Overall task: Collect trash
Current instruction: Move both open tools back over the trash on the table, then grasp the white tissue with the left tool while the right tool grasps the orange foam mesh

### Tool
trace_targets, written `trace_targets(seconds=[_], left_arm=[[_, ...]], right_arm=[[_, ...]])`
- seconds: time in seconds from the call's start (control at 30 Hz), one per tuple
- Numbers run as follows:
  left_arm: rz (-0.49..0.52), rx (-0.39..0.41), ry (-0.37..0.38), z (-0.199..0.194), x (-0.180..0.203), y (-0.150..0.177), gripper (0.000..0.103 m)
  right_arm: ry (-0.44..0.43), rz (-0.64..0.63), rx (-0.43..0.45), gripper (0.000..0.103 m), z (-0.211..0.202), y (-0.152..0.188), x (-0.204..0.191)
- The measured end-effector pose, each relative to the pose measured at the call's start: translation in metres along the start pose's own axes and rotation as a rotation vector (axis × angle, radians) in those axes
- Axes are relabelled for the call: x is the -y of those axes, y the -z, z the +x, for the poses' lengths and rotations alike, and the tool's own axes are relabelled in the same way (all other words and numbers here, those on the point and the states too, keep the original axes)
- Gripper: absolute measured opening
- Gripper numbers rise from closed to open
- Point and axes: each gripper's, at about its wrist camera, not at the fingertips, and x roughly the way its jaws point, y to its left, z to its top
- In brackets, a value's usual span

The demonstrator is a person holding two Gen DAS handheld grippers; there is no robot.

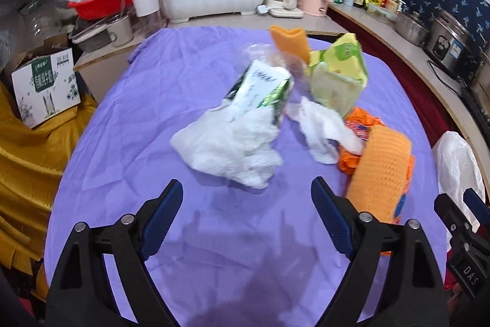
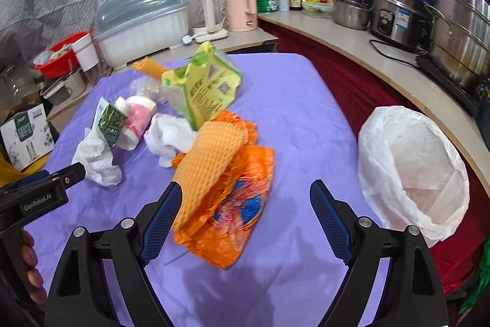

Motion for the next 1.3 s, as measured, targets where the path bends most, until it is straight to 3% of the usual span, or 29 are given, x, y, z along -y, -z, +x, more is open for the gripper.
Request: trace_targets(seconds=[0.17, 0.53, 0.6, 0.73, 0.77, 0.87, 0.97, 1.1, 1.3], left_arm=[[-0.052, -0.026, 0.016, 0.014, -0.022, -0.001, 0.084], [-0.091, -0.092, 0.062, 0.053, -0.031, -0.011, 0.083], [-0.086, -0.101, 0.063, 0.059, -0.029, -0.013, 0.08], [-0.075, -0.133, 0.08, 0.068, -0.027, -0.013, 0.055], [-0.075, -0.14, 0.084, 0.069, -0.027, -0.012, 0.043], [-0.078, -0.151, 0.109, 0.067, -0.029, -0.009, 0.023], [-0.076, -0.149, 0.123, 0.062, -0.028, -0.006, 0.011], [-0.073, -0.133, 0.123, 0.05, -0.027, -0.003, 0.007], [-0.05, -0.103, 0.119, 0.025, -0.023, 0.005, 0.006]], right_arm=[[-0.013, -0.024, -0.031, 0.082, 0.012, 0.004, -0.015], [-0.016, -0.04, -0.05, 0.082, 0.029, -0.005, -0.03], [-0.011, -0.041, -0.056, 0.082, 0.034, -0.007, -0.031], [-0.015, -0.026, -0.083, 0.082, 0.046, -0.005, -0.03], [-0.017, -0.024, -0.09, 0.08, 0.048, -0.005, -0.03], [-0.021, -0.033, -0.106, 0.067, 0.052, -0.002, -0.033], [-0.032, -0.038, -0.122, 0.052, 0.055, 0.0, -0.034], [-0.056, -0.04, -0.131, 0.025, 0.053, 0.002, -0.036], [-0.081, -0.038, -0.119, 0.009, 0.043, 0.002, -0.035]])
